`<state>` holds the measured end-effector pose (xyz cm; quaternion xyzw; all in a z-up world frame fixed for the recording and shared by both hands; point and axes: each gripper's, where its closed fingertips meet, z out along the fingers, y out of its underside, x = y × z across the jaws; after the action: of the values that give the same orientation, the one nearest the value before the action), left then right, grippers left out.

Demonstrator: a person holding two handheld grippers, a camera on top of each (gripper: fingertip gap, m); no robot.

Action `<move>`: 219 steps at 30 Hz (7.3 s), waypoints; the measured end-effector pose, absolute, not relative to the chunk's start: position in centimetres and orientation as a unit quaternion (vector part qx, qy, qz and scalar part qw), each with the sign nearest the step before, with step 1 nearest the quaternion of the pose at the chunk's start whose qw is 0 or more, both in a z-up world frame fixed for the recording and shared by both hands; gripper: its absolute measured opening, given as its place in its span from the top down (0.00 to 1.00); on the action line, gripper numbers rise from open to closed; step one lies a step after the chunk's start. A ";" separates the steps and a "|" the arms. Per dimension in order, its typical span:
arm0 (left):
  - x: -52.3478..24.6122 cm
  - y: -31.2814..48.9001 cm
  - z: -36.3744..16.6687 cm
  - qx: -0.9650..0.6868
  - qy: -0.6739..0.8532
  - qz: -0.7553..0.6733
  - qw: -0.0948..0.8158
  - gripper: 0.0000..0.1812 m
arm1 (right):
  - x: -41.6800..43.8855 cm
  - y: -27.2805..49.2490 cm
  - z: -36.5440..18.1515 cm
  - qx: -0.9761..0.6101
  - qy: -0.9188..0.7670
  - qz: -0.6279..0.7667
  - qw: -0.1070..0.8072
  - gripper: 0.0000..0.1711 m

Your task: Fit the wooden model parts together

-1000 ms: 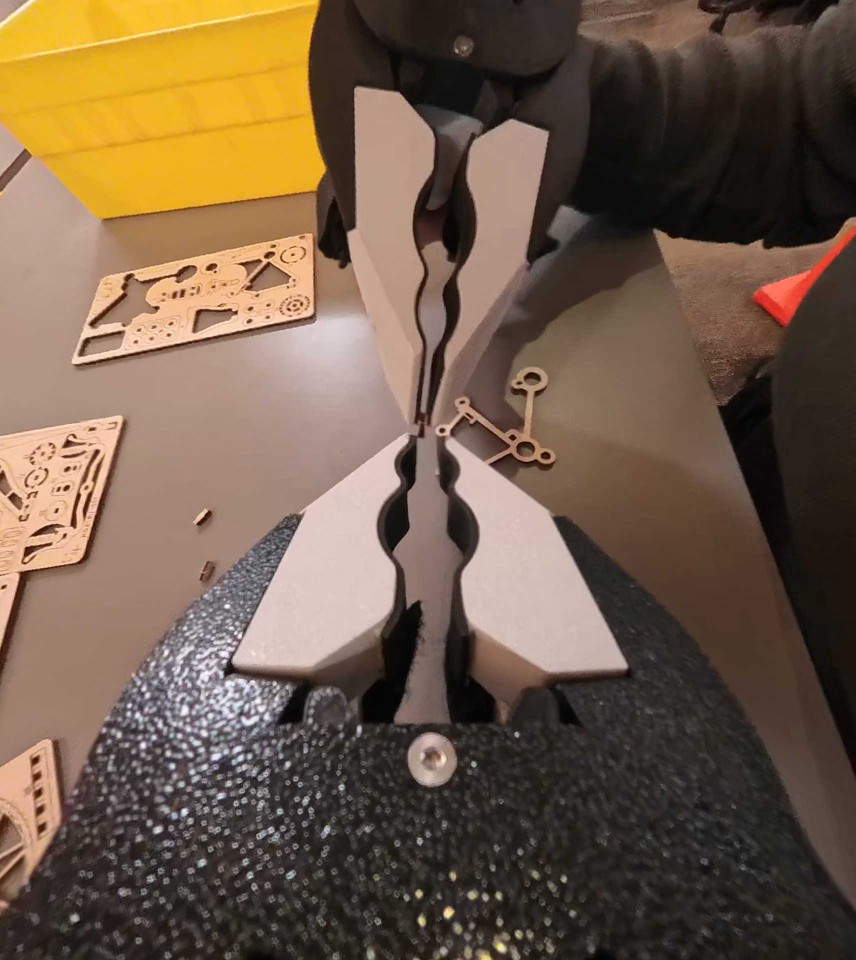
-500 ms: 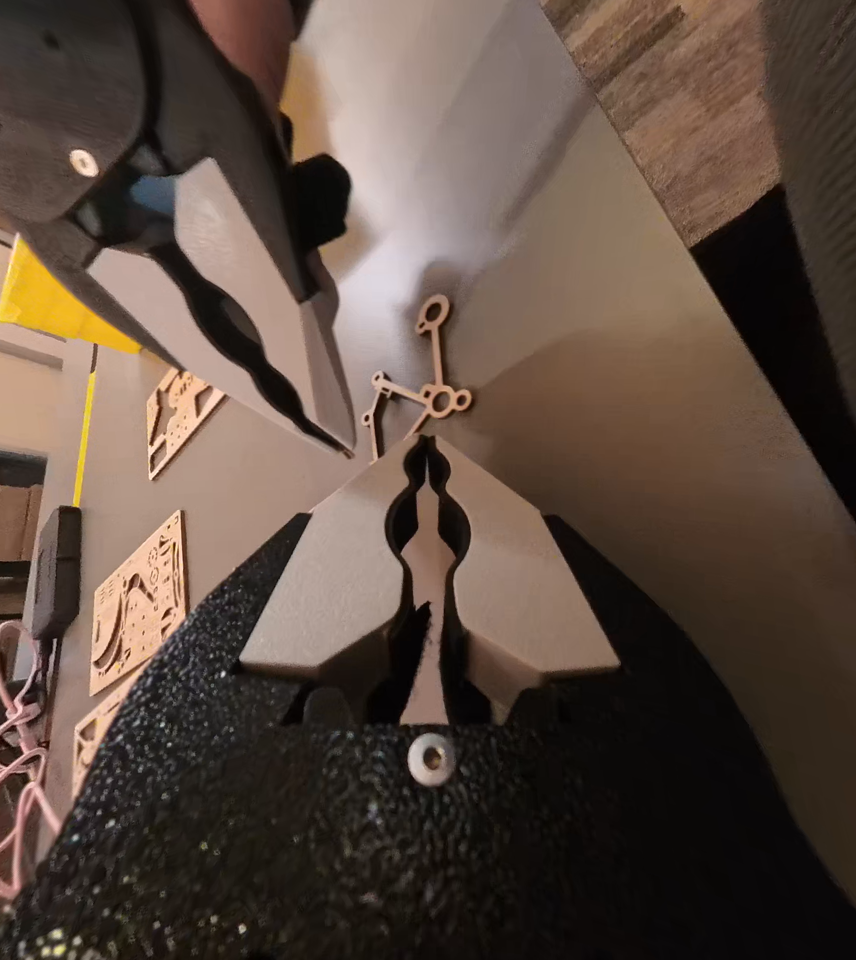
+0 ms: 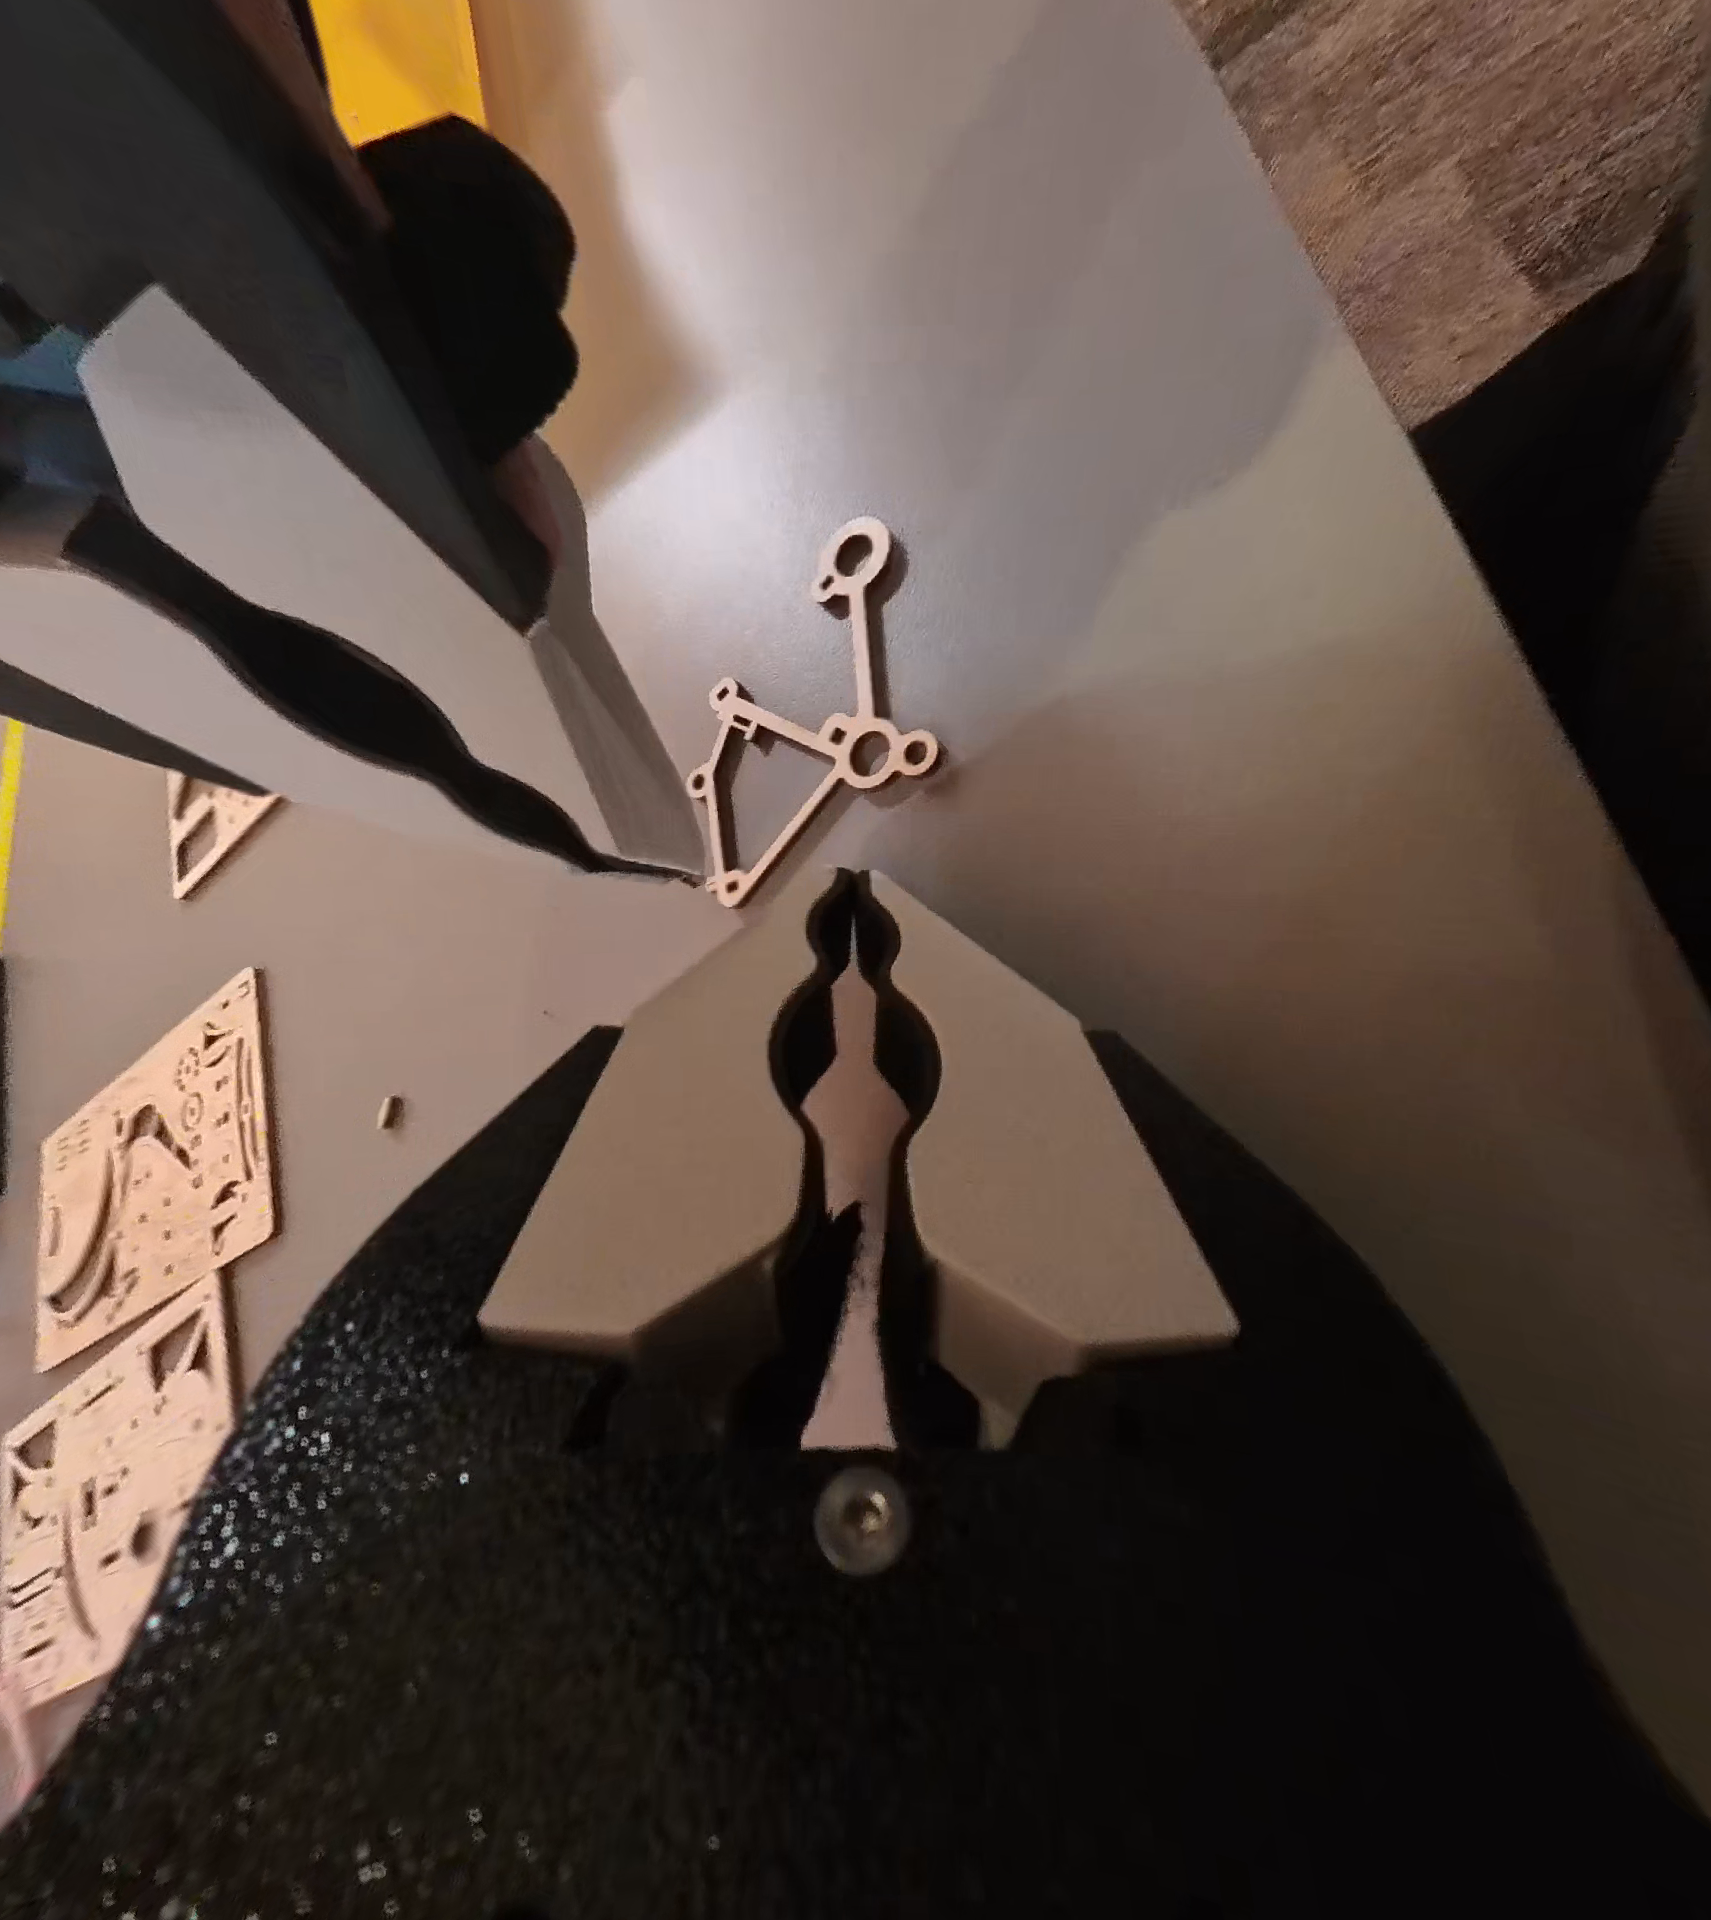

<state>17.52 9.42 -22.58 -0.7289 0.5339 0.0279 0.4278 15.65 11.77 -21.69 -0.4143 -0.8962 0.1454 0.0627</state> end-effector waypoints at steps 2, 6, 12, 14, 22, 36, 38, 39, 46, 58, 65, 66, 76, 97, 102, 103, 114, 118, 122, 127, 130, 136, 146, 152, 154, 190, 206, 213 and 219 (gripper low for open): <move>17.8 9.1 -22.6 -0.736 0.527 0.006 0.425 1.00 | 15.7 11.7 -21.9 -0.413 -0.898 0.142 0.055 1.00; 18.0 9.0 -22.6 -0.735 0.527 0.003 0.427 1.00 | 15.6 11.6 -21.9 -0.412 -0.898 0.143 0.053 1.00; 18.2 8.8 -22.6 -0.736 0.526 -0.003 0.427 1.00 | 15.8 11.5 -22.3 -0.409 -0.902 0.132 0.039 1.00; 18.1 8.8 -22.6 -0.736 0.526 -0.003 0.427 1.00 | 15.7 11.5 -22.3 -0.408 -0.903 0.130 0.041 1.00; 18.2 8.8 -22.6 -0.735 0.527 -0.004 0.427 1.00 | 15.9 11.6 -22.4 -0.413 -0.904 0.097 0.040 1.00; 18.2 8.9 -22.6 -0.737 0.524 -0.010 0.428 1.00 | 16.0 11.7 -22.4 -0.444 -0.894 0.062 0.002 1.00; 18.2 8.9 -22.6 -0.737 0.524 -0.010 0.428 1.00 | 15.9 11.7 -22.4 -0.449 -0.891 0.064 0.003 1.00; 18.2 8.9 -22.6 -0.737 0.524 -0.010 0.428 1.00 | 15.8 11.7 -22.4 -0.449 -0.891 0.064 0.005 1.00; 18.2 9.0 -22.6 -0.737 0.522 -0.011 0.429 1.00 | 15.9 11.7 -22.4 -0.447 -0.893 0.048 0.001 1.00; 18.2 9.0 -22.6 -0.736 0.523 -0.011 0.430 1.00 | 15.9 11.7 -22.4 -0.455 -0.890 0.032 -0.012 1.00; 18.2 9.0 -22.6 -0.736 0.523 -0.011 0.430 1.00 | 15.8 11.7 -22.5 -0.461 -0.886 0.033 -0.015 1.00; 18.2 9.1 -22.6 -0.736 0.523 -0.011 0.430 1.00 | 15.8 11.7 -22.5 -0.460 -0.887 0.032 -0.015 1.00; 18.2 9.1 -22.6 -0.734 0.524 -0.010 0.431 1.00 | 15.7 11.6 -22.5 -0.473 -0.879 0.056 -0.009 1.00; 17.7 8.4 -21.8 -0.742 0.499 -0.057 0.444 1.00 | 15.7 11.3 -21.9 -0.491 -0.828 0.241 0.127 1.00; 16.5 9.8 -18.9 -0.747 0.417 -0.118 0.504 1.00 | 15.2 11.6 -18.6 -0.442 -0.785 0.319 0.293 1.00; 16.3 10.2 -18.2 -0.747 0.393 -0.134 0.520 1.00 | 15.2 11.6 -17.9 -0.431 -0.776 0.331 0.321 1.00; 16.9 11.9 -15.7 -0.744 0.287 -0.213 0.565 0.90 | 14.7 12.1 -13.3 -0.332 -0.683 0.344 0.552 0.99; 16.4 12.5 -15.0 -0.738 0.280 -0.182 0.587 0.95 | 14.7 12.2 -12.6 -0.310 -0.671 0.328 0.589 1.00; 16.2 13.0 -14.7 -0.733 0.275 -0.173 0.597 0.97 | 14.7 12.1 -12.3 -0.295 -0.667 0.315 0.607 1.00; 15.7 13.5 -14.7 -0.736 0.271 -0.148 0.602 0.99 | 14.7 12.4 -12.3 -0.295 -0.660 0.313 0.616 0.99; 15.4 13.8 -15.1 -0.747 0.275 -0.137 0.590 1.00 | 14.4 12.6 -12.7 -0.296 -0.663 0.293 0.622 0.99; 14.9 13.9 -16.5 -0.775 0.286 -0.138 0.547 1.00 | 14.0 13.0 -14.0 -0.287 -0.681 0.251 0.626 0.99; 15.3 13.2 -17.1 -0.789 0.300 -0.241 0.479 1.00 | 13.9 12.8 -14.7 -0.258 -0.703 0.254 0.612 0.99; 15.1 13.0 -17.2 -0.795 0.309 -0.243 0.462 1.00 | 13.7 12.7 -14.7 -0.254 -0.708 0.256 0.607 1.00; 15.0 13.1 -17.2 -0.797 0.311 -0.233 0.462 1.00 | 13.6 12.7 -14.6 -0.287 -0.699 0.299 0.582 1.00; 13.7 14.5 -15.9 -0.783 0.313 -0.107 0.526 1.00 | 12.7 13.4 -12.9 -0.264 -0.684 0.199 0.650 1.00; 15.6 13.4 -16.7 -0.772 0.326 -0.197 0.509 1.00 | 13.1 14.9 -13.0 -0.294 -0.673 0.241 0.634 1.00; 14.5 14.1 -15.9 -0.764 0.281 -0.216 0.538 1.00 | 13.3 14.9 -13.1 -0.268 -0.676 0.204 0.656 1.00; 14.6 14.1 -15.9 -0.762 0.271 -0.231 0.541 1.00 | 13.1 14.2 -13.4 -0.229 -0.686 0.153 0.673 1.00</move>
<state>14.61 14.12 -15.86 -0.7620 0.2709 -0.2309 0.5411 13.06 14.18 -13.38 -0.2292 -0.6863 0.1533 0.6730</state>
